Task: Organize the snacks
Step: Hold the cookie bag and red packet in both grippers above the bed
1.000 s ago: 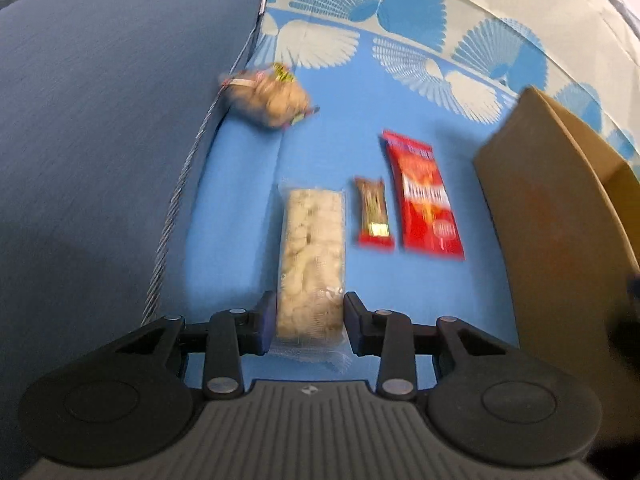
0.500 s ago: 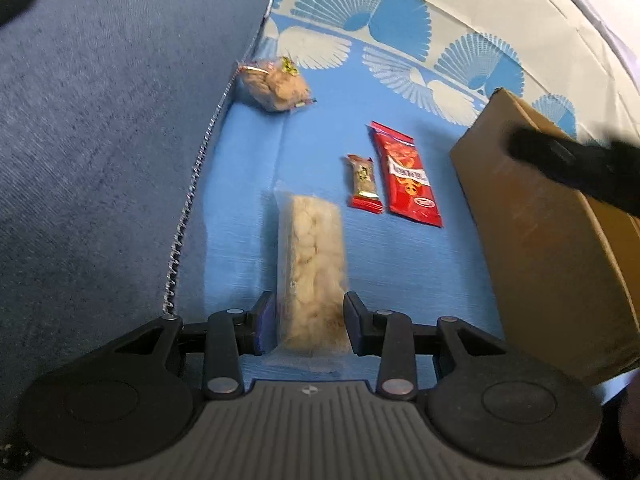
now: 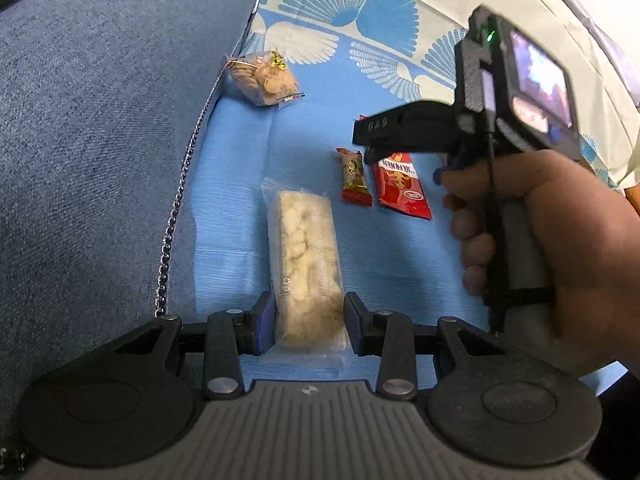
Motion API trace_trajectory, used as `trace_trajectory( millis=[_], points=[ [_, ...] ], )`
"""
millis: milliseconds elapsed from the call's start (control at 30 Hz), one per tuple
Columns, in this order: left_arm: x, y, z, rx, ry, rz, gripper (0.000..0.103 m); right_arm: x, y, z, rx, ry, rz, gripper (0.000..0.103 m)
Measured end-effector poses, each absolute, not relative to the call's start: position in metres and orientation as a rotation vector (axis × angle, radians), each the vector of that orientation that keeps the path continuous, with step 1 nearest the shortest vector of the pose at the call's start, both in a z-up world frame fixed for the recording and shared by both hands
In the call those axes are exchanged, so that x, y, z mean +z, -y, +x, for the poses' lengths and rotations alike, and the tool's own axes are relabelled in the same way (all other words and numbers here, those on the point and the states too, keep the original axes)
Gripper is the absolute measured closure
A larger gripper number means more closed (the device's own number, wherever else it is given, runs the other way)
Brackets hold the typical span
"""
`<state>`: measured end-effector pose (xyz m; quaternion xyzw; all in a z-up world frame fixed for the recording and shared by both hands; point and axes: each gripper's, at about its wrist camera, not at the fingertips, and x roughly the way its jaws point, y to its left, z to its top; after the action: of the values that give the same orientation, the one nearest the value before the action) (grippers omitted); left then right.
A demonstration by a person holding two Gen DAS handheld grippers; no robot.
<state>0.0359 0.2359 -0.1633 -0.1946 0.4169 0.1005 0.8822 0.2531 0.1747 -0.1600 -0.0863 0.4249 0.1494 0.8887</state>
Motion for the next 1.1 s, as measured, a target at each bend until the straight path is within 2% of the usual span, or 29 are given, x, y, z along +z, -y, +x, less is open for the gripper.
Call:
trace_trajectory(
  millis=[67,167,200,233,567,833,967,1100],
  points=[
    [-0.164,-0.236,0.037,0.206,-0.869,-0.409,0.062,-0.168,-0.172,0.259,0.309,-0.924,-0.168,0.023],
    [-0.165,-0.236,0.038,0.205,-0.868,-0.409,0.062,-0.174,-0.168,0.258,0.346,-0.936,-0.158,0.031],
    [-0.165,-0.236,0.038,0.206,-0.869,-0.409,0.062,-0.173,-0.166,0.257,0.365,-0.929,-0.156,0.044],
    [-0.165,-0.236,0.038,0.206,-0.869,-0.409,0.062,-0.170,-0.165,0.254,0.385,-0.915,-0.165,0.052],
    [-0.165,-0.236,0.038,0.214,-0.868,-0.420,0.062,-0.115,-0.140,0.216,0.527,-0.830,-0.205,0.056],
    [-0.164,-0.237,0.037,0.209,-0.867,-0.430,0.063,-0.063,-0.078,0.120,0.672,-0.793,-0.201,0.056],
    [-0.162,-0.237,0.036,0.200,-0.866,-0.435,0.067,-0.066,-0.058,0.081,0.725,-0.823,-0.206,0.056],
    [-0.161,-0.236,0.033,0.189,-0.867,-0.435,0.070,-0.096,-0.055,0.065,0.699,-0.857,-0.220,0.056]
  ],
)
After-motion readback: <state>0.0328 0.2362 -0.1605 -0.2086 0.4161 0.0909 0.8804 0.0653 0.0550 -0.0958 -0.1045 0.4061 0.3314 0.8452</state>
